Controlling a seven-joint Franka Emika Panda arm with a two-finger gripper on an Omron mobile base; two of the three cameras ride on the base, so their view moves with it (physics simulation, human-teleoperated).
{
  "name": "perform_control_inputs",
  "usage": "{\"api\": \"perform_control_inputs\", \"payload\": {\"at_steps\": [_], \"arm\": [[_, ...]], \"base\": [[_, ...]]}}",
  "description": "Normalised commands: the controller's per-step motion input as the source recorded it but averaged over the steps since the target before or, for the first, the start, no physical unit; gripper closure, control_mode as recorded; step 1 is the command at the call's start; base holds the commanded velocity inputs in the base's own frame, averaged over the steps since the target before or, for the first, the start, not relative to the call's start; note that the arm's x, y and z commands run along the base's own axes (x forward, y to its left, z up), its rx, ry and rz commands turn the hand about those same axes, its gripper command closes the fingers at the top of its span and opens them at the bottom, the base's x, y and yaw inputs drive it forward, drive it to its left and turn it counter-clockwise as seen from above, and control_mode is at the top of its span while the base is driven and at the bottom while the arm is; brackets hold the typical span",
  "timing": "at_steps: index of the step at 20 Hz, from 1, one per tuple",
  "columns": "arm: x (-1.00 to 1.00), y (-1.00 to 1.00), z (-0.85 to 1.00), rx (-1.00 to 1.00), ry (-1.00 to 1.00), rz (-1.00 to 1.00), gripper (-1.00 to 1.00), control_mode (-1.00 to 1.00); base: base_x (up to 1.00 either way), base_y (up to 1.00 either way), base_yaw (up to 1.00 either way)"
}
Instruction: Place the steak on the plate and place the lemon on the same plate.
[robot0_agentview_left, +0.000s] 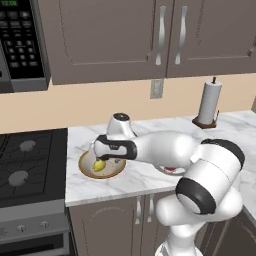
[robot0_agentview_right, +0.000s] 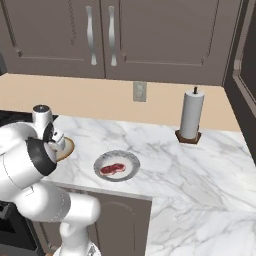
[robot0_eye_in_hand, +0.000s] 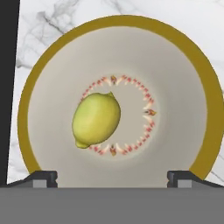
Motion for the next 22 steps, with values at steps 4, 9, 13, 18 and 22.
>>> {"api": "perform_control_inputs", "payload": {"at_steps": [4,9,13,18,22], "arm": [[0.27,0.07,-0.18,0.00,0.01,0.00,-1.00,-1.00],[0.29,0.11,-0.16,0.00,0.01,0.00,-1.00,-1.00],[0.18,0.18,-0.09,0.00,0.00,0.00,-1.00,-1.00],[0.12,0.16,-0.10,-0.01,0.00,0.00,-1.00,-1.00],[0.00,0.01,-0.16,-0.02,0.00,0.00,-1.00,-1.00]], "base": [[0.00,0.00,0.00],[0.00,0.00,0.00],[0.00,0.00,0.00],[0.00,0.00,0.00],[0.00,0.00,0.00]]}}
